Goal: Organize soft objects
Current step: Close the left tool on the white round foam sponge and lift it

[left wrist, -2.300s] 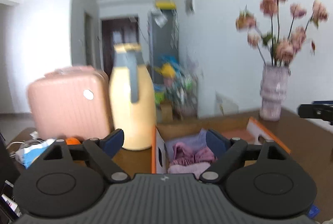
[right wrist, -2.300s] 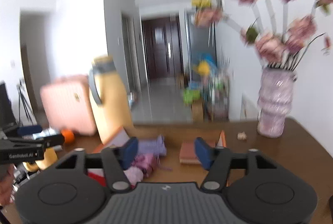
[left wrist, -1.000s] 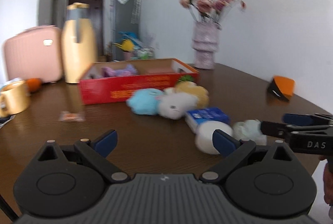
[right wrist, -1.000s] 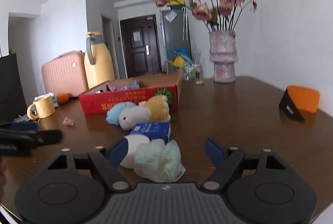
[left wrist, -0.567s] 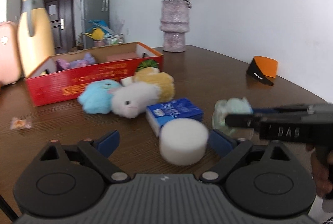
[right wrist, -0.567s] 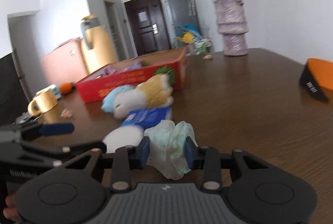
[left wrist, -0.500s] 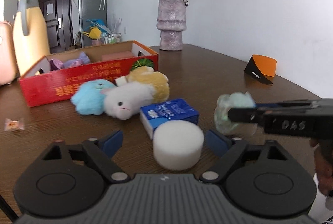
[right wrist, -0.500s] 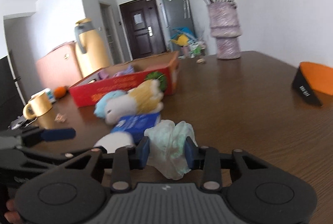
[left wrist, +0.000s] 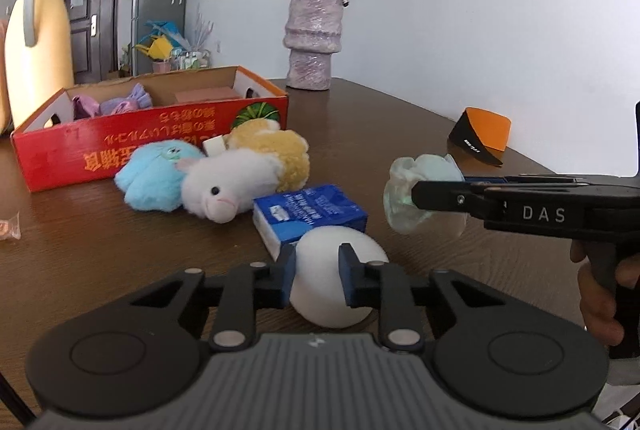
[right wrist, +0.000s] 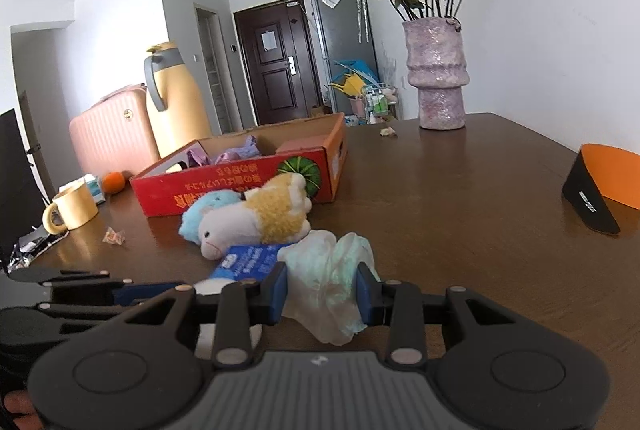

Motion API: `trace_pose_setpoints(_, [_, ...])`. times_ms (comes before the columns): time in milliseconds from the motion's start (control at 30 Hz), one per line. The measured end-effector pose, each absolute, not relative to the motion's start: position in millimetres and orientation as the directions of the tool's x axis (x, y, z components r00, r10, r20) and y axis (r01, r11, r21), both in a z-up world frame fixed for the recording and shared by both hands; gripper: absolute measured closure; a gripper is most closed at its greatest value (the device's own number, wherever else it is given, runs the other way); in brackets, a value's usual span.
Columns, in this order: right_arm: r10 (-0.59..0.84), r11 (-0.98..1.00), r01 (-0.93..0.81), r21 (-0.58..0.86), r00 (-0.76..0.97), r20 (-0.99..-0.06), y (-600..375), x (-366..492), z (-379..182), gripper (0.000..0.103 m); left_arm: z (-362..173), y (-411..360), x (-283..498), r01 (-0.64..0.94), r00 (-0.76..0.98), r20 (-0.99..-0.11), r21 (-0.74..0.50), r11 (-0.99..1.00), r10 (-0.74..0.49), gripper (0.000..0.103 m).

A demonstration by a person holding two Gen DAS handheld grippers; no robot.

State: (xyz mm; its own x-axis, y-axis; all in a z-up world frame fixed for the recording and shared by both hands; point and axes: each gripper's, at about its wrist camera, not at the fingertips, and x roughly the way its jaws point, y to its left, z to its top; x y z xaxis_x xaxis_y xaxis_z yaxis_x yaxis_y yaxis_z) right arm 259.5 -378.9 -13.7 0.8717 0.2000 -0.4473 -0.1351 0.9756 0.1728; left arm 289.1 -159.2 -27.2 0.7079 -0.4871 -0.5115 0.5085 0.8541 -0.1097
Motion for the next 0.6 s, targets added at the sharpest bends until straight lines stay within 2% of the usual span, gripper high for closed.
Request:
trace_pose_setpoints(33, [0.197, 0.976, -0.134, 0.169, 0.872, -0.447, -377.4, 261.2, -13.3, 0.069, -27.7, -157.3, 290.0, 0.502, 0.706, -0.515, -0.118, 0.857, -0.485, 0.072])
trace_pose_setpoints(100, [0.183, 0.979, -0.12, 0.167, 0.88, -0.439, -376.3, 263.4, -12.3, 0.069, -28.7, -158.5, 289.8, 0.504, 0.701, -0.521, -0.123, 0.855, -0.487, 0.037])
trace_pose_setpoints(133, [0.178, 0.979, -0.112, 0.172, 0.882, -0.436, -376.4, 264.1, -12.3, 0.069, -29.4, -160.6, 288.9, 0.518, 0.694, -0.521, -0.119, 0.847, -0.497, 0.033])
trace_pose_setpoints(267, [0.155, 0.98, -0.082, 0.182, 0.889, -0.432, -378.6, 263.5, -11.9, 0.069, -34.3, -174.5, 289.9, 0.548, 0.677, -0.525, -0.109, 0.83, -0.516, 0.033])
trace_pose_setpoints(367, [0.14, 0.982, -0.069, 0.176, 0.89, -0.434, -381.0, 260.4, -10.2, 0.068, -33.7, -180.4, 291.8, 0.565, 0.662, -0.527, -0.116, 0.817, -0.533, 0.024])
trace_pose_setpoints(600, [0.115, 0.984, -0.047, 0.17, 0.901, -0.419, -391.0, 250.6, -2.8, 0.068, -22.3, -183.2, 282.9, 0.603, 0.625, -0.501, -0.176, 0.778, -0.598, 0.021])
